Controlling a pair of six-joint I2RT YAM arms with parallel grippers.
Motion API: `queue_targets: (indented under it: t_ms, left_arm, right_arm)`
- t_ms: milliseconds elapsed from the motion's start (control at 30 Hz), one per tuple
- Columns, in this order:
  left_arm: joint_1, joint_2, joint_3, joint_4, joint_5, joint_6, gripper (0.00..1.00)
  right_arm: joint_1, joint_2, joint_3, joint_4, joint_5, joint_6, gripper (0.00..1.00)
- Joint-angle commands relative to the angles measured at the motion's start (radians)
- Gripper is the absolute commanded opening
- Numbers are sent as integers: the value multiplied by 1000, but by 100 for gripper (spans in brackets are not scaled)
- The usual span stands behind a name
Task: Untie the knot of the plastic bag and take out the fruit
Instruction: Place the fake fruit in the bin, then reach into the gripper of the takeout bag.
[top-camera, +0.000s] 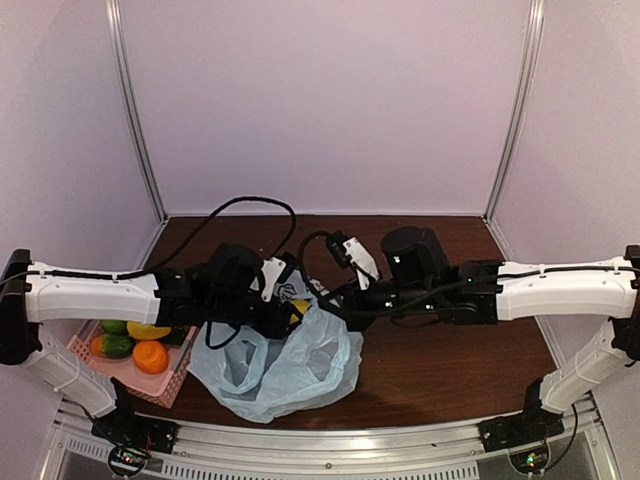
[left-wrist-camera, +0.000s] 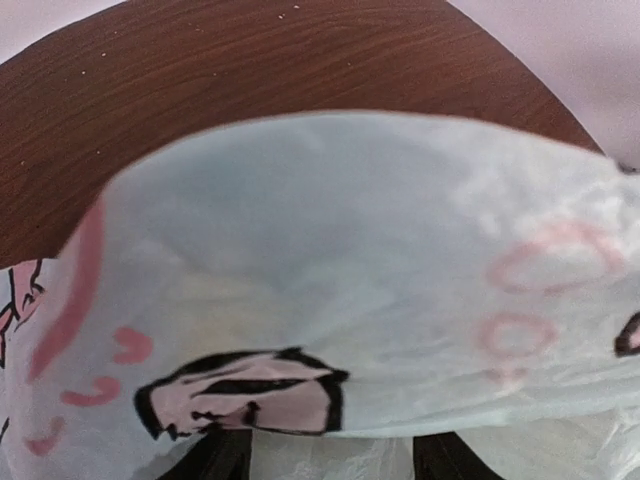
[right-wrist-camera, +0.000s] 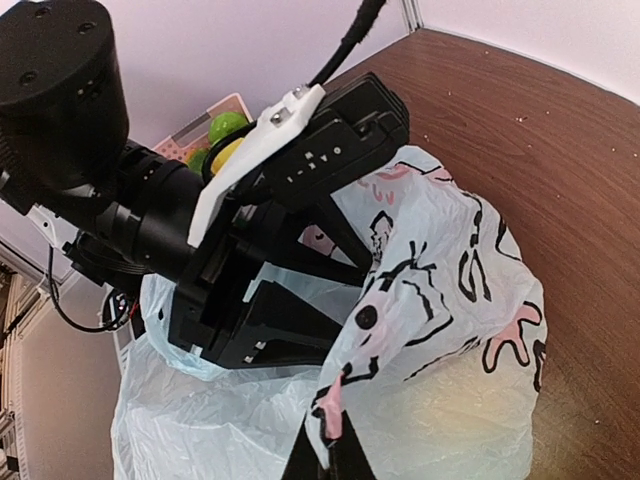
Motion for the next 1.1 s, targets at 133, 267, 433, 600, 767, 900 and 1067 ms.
queue_targets:
  t_ms: [133,267,433,600,767,900,1067]
  left_arm:
    - [-86,49,-20,129,-103,-19,57]
    - [-123,25,-47,131,-170,-27,56]
    - [-155,-36,-105,183,-200,-31,56]
    - [-164,-20,-114,175,-160,-14,54]
    - [-164,53,-70,100,-171,-20,52]
    - [-164,84,-51,80,-177,-8,51]
    - [-163,117,-21,36,-254,-6,51]
  right_arm:
    - [-17,62,20,54,72,126,0]
    - [-41,68,18,74,84,177,0]
    - [-83,61,-11,138,60,233,0]
    - [-99,41,-45,196,28,250,0]
    - [-99,1,-67,229,2,219,0]
    - [-101,-10,-53,186,12,193,0]
    - [-101,-19,-60,192,-40,173,0]
